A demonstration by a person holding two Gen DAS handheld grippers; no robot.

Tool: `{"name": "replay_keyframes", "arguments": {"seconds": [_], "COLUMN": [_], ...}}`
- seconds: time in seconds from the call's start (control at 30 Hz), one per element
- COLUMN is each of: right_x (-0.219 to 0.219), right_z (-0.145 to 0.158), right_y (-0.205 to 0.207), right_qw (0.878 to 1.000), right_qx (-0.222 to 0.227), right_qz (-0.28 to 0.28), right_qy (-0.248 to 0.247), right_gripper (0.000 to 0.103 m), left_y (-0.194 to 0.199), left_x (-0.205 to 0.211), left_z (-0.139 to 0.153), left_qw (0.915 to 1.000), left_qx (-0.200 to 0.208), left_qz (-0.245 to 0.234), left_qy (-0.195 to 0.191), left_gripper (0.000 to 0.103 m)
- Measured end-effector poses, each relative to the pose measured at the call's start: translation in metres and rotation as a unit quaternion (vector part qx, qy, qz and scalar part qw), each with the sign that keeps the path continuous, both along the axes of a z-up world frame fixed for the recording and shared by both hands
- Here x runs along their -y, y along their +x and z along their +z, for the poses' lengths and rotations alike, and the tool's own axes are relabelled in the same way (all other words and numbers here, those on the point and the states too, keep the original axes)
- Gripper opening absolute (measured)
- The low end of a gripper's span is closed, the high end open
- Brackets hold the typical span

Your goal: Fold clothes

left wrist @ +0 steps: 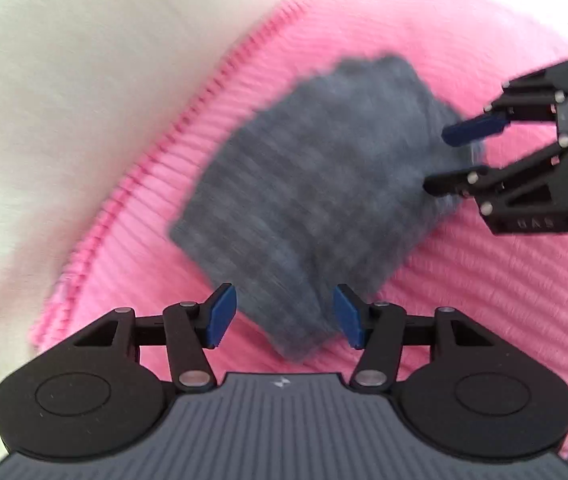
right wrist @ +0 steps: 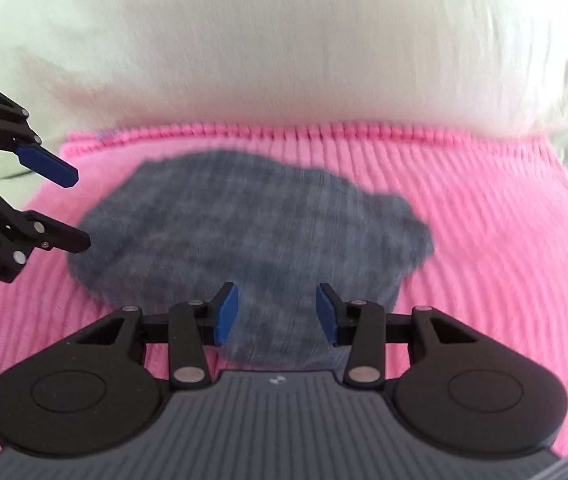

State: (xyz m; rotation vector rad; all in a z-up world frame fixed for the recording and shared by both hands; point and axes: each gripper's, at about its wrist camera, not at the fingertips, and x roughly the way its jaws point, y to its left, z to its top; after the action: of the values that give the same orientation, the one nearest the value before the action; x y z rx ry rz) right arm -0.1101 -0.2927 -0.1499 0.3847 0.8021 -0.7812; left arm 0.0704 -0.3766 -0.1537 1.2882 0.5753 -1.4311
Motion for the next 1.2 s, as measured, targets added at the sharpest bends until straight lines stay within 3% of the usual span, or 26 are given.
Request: {"name": "replay_keyframes", "arguments": {"seconds": [0.07, 0.17, 0.27, 0.37, 0.5, 0.77, 0.8, 0.87, 0.9, 1.03, 1.2], "right_x": [-0.001, -0.003, -0.009, -0.009, -0.003, -0.012, -0.014, -0.015, -0.016, -0.016, -0.019], "right_z": [-0.004, 0.010, 0.026, 0.017, -0.006, 0.037, 0.039, 0.042, 0.042, 0.030, -0.005], "right_y": [0.001, 0.000, -0.006, -0.003, 0.000, -0.016, -0.016, -0.008, -0.003, 0.014, 0.044], "right_qw": [1.000, 1.000, 0.999, 1.000, 1.000, 0.999, 0.998, 0.996, 0.995, 0.995, 0.996], "right_qx": [-0.007, 0.002, 0.024, 0.017, -0.016, 0.050, 0.055, 0.067, 0.069, 0.068, 0.033], "right_qz": [-0.002, -0.013, -0.014, -0.004, 0.001, 0.016, 0.021, 0.048, 0.058, 0.070, 0.080], "right_qy": [-0.003, -0.015, -0.023, -0.012, 0.018, -0.006, -0.011, -0.030, -0.034, -0.032, -0.003], "right_gripper": [0.039, 0.039, 0.039, 0.039, 0.039, 0.039, 0.038, 0.022, 0.016, 0.016, 0.017], "left_y": [-0.003, -0.001, 0.004, 0.008, 0.014, 0.009, 0.008, 0.008, 0.008, 0.010, 0.029], "left_x": [-0.001, 0.001, 0.005, 0.016, 0.036, 0.040, 0.039, 0.038, 0.036, 0.031, 0.036], "left_z": [-0.009, 0.012, 0.036, 0.037, 0.009, 0.038, 0.040, 0.044, 0.045, 0.041, 0.024], "left_qw": [0.9998, 0.9996, 0.9993, 0.9972, 0.9886, 0.9839, 0.9834, 0.9824, 0.9823, 0.9824, 0.9757], "left_qx": [0.012, 0.002, -0.033, -0.066, -0.032, -0.015, -0.015, -0.014, -0.012, -0.007, -0.038], "left_qz": [-0.014, -0.024, -0.013, 0.017, 0.094, 0.134, 0.137, 0.144, 0.145, 0.143, 0.162], "left_qy": [0.011, 0.015, 0.011, 0.031, 0.113, 0.117, 0.117, 0.118, 0.118, 0.120, 0.143], "left_gripper": [0.060, 0.060, 0.060, 0.062, 0.061, 0.061, 0.061, 0.061, 0.062, 0.062, 0.063]}}
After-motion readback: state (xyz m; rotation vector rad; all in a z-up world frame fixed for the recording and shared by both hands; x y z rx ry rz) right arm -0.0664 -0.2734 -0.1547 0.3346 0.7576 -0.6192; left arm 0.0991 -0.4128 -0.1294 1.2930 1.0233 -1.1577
